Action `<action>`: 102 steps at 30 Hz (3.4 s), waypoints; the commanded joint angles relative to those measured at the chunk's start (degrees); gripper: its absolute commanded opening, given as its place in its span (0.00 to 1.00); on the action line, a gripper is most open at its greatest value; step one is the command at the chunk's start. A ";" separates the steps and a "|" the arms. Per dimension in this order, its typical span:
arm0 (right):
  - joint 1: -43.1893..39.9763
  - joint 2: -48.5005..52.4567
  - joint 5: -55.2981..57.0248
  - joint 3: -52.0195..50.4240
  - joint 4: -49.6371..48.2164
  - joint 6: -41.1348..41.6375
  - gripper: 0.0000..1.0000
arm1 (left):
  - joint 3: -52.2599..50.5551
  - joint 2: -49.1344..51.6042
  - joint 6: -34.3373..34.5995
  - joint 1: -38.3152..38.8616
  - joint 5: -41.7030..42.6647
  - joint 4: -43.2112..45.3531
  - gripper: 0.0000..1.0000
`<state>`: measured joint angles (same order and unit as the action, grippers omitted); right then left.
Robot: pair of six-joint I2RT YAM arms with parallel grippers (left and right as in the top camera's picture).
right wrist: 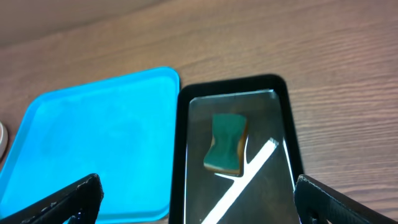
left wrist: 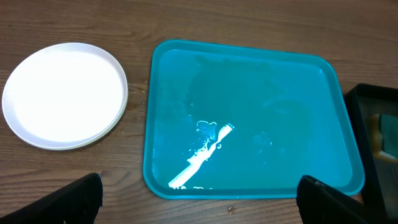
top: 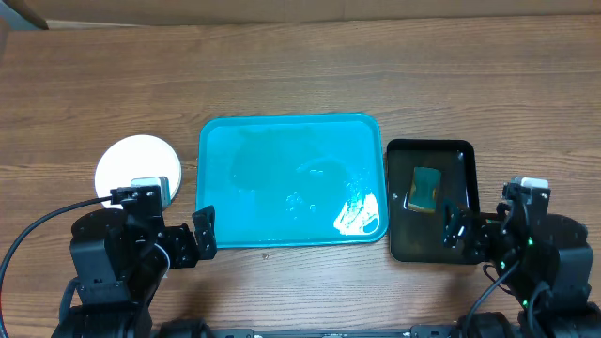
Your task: Clean dirty plates on tray and stack at the side
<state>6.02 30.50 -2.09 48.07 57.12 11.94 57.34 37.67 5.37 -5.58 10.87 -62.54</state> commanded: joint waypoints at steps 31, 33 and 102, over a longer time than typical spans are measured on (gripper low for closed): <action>-3.19 -30.34 2.10 -45.35 -58.16 -0.37 1.00 | -0.63 -0.13 -1.11 0.37 -0.59 -0.04 1.00; -3.26 -30.34 2.43 -46.97 -58.49 -0.37 1.00 | -0.63 -0.13 -1.11 0.37 -0.59 -0.02 1.00; -3.15 -30.34 2.47 -47.63 -52.33 -0.33 1.00 | -46.14 -37.64 4.02 0.70 3.93 37.35 1.00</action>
<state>3.03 0.69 0.01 1.04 5.13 11.79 14.52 3.38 6.85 -5.58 13.87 -27.81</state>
